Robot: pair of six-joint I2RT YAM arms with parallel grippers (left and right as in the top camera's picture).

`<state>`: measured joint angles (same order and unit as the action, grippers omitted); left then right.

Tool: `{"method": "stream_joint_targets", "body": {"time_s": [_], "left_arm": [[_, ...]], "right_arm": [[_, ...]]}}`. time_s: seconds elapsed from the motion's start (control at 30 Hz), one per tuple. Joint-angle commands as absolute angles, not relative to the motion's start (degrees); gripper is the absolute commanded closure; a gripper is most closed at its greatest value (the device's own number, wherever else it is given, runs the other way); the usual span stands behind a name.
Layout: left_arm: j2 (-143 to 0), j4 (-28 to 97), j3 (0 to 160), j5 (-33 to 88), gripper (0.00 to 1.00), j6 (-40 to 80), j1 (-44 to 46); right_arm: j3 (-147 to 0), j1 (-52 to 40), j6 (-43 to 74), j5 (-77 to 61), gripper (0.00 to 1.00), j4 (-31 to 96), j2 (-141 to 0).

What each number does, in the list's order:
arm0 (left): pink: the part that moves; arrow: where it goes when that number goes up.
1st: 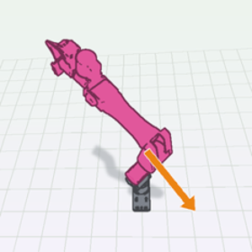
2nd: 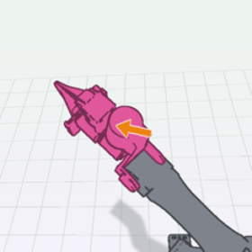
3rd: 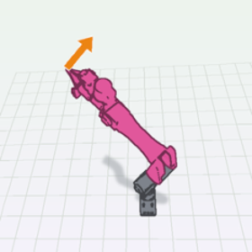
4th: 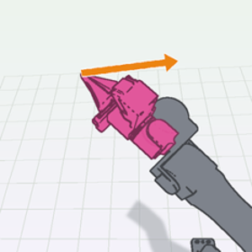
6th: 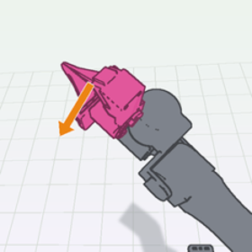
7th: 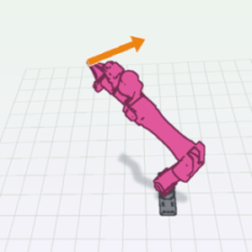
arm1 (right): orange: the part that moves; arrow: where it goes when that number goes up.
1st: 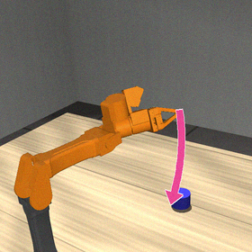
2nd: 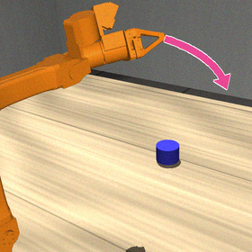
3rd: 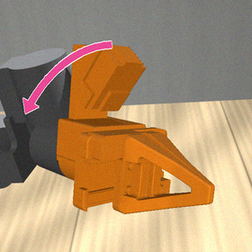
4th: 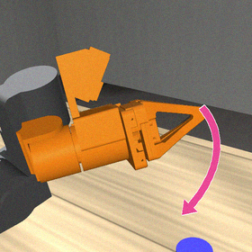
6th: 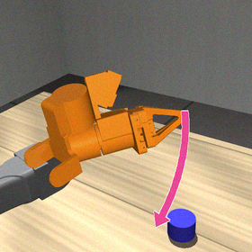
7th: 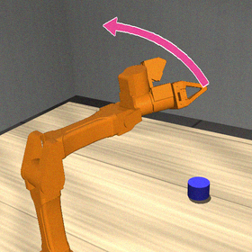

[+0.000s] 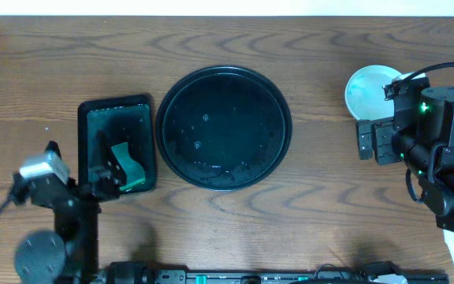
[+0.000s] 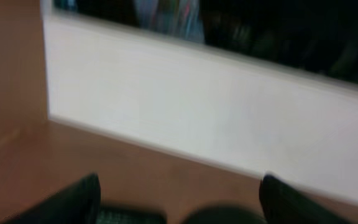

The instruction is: Clean dirty plates on tray and stack at the side

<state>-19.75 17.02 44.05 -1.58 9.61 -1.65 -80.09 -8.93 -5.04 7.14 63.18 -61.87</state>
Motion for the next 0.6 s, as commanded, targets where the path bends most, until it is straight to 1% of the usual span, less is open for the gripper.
{"method": "stream_joint_targets", "body": {"time_s": [0.0, 0.2, 0.33, 0.43, 0.57], "left_arm": [[-13.17, 7.25, 32.95, 0.78, 0.18, 8.36, -1.58], [-6.66, -11.60, 18.35, 2.24, 0.18, 8.12, -1.58], [-3.64, -21.69, 10.98, 3.29, 0.18, 8.12, -1.58], [-1.83, -25.78, 7.42, 3.97, 0.18, 8.14, -1.58], [-0.08, -27.09, 4.69, 4.05, 0.18, 8.12, -1.56]], "right_arm": [[-80.36, -9.80, -5.43, 7.44, 0.01, 63.13, -61.89], [-80.36, -9.80, -5.43, 7.44, 0.01, 63.13, -61.89], [-80.36, -9.80, -5.43, 7.44, 0.01, 63.13, -61.89], [-80.36, -9.80, -5.43, 7.44, 0.01, 63.13, -61.89], [-80.36, -9.80, -5.43, 7.44, 0.01, 63.13, -61.89]]}}
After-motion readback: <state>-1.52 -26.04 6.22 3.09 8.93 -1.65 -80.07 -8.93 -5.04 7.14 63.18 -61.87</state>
